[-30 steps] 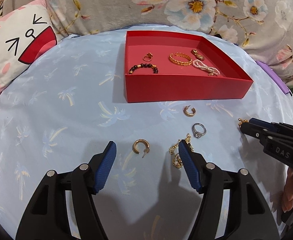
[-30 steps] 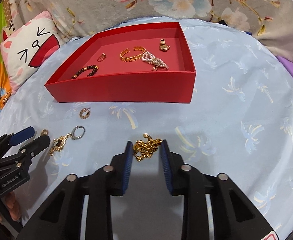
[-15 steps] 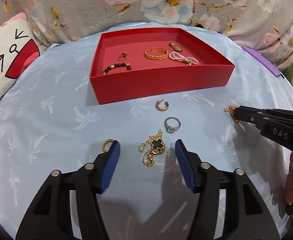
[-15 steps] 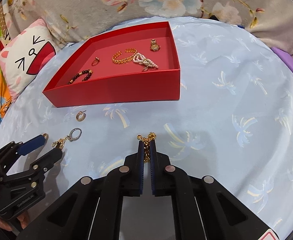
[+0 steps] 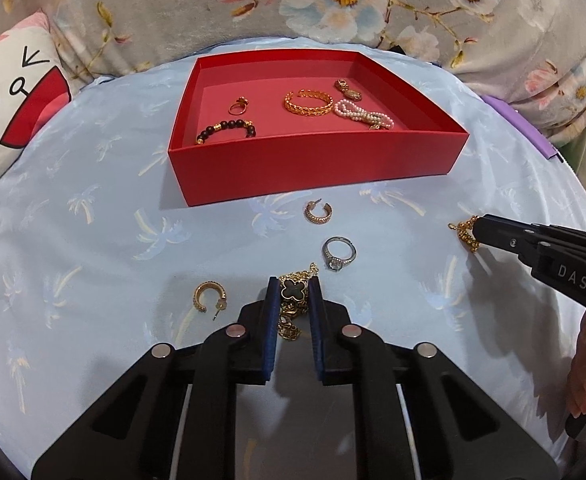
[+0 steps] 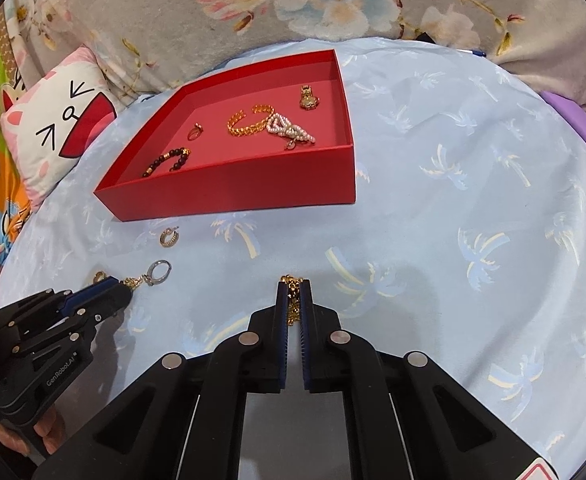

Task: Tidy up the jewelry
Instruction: 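Grasp the black clover chain bracelet with the left gripper while the right grasps a gold chain, then carry the clover bracelet into the box with the left gripper while the right carries the chain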

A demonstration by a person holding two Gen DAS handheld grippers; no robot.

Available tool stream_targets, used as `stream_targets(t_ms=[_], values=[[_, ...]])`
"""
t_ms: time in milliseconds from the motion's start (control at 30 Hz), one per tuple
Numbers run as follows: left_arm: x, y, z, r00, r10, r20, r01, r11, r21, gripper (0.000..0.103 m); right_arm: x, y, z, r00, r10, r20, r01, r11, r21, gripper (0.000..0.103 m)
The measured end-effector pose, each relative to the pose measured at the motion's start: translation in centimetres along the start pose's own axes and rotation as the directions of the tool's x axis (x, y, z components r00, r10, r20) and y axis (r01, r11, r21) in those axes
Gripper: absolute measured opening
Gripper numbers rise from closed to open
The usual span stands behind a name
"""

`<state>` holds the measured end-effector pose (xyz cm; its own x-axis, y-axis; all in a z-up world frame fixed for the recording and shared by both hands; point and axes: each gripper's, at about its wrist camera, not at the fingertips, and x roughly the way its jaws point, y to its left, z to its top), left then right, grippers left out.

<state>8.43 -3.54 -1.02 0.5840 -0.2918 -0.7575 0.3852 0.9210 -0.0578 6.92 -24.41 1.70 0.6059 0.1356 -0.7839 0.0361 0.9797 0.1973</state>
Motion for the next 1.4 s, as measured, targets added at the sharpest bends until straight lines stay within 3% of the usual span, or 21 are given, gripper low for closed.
stream_targets(t_ms=[233,400,567,767,933,1200,1333,1400], values=[[-2.8,0.5,1.6,0.998,-0.033,0.053,0.034,0.999,-0.02,0.013,-2.8,0.6,1.2,0.997,0.033,0.069,-0.032,0.999,-0.013,0.004],[-4.8,0.6,5.3,0.993,-0.048,0.104,0.048,0.999,0.004,0.013,-4.9,0.9,3.8,0.991,0.086,0.104,-0.083,0.996,-0.033,0.004],[-5.8,0.4,9.8,0.981,-0.019,0.191,0.011,0.999,0.04,0.013,-5.6,1.4,7.9,0.985,0.092,0.146,-0.083,0.994,-0.066,0.004],[-3.0,0.7,14.5,0.978,-0.021,0.206,0.017,1.0,0.022,0.013,-2.7,1.3,13.0,0.987,0.083,0.136,-0.075,0.995,-0.058,0.004],[1.1,1.0,16.3,0.987,-0.034,0.157,0.035,0.999,-0.003,0.013,1.3,0.6,15.5,0.993,0.064,0.102,-0.061,0.998,-0.033,0.004],[6.4,1.6,16.7,0.996,-0.017,0.083,0.019,0.999,-0.027,0.013,6.7,-0.3,16.7,0.999,0.033,0.038,-0.032,0.999,-0.017,0.005],[7.1,1.6,16.8,0.995,0.013,0.094,-0.01,1.0,-0.028,0.014,7.5,-0.6,16.6,0.999,0.018,0.051,-0.017,1.0,-0.026,0.006],[7.0,1.6,17.0,0.995,0.023,0.101,-0.02,0.999,-0.033,0.02,7.2,-0.9,16.6,0.998,0.025,0.061,-0.024,1.0,-0.016,0.008]])
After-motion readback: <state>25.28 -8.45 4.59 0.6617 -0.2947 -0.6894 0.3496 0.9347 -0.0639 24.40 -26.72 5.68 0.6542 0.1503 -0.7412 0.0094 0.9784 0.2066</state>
